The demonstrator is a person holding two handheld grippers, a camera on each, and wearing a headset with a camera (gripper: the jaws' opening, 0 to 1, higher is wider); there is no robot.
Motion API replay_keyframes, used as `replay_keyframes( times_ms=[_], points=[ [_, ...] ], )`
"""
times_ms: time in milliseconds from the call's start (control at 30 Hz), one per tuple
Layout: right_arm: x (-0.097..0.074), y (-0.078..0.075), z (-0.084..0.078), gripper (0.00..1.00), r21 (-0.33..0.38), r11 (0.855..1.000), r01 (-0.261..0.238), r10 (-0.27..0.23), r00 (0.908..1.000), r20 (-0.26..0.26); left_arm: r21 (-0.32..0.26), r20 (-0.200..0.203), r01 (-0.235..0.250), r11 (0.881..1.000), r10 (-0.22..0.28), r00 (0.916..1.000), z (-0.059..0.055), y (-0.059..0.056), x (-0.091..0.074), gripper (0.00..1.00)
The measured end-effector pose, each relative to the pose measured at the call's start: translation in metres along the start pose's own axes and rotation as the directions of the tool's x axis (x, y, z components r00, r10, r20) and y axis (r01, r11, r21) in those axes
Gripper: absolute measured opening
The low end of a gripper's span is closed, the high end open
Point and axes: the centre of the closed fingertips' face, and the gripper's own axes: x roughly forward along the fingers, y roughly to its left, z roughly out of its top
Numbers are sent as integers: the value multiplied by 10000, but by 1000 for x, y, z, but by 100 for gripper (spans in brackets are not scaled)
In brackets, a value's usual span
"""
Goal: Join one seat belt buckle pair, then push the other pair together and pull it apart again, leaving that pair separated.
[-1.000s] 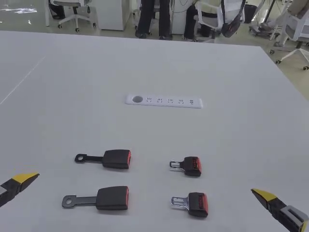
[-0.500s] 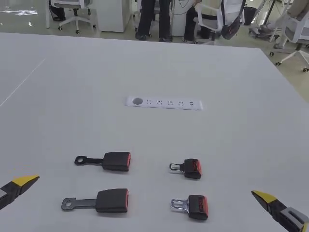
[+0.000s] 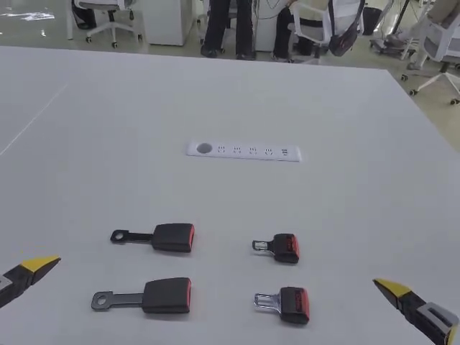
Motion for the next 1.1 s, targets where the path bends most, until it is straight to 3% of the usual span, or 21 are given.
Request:
replay_keyframes(
  times_ms=[700,1100],
  points=[
    [14,-6,-1,96,-328,9951,-934,917,9944,-520,651,-488,976,9931,-946,9943,4,-4,26,96],
    [29,-12,-9,90,-814,9840,-1583,1503,9839,-962,1113,-1265,1862,9762,-1719,9770,-5,-13,50,90]
  ],
)
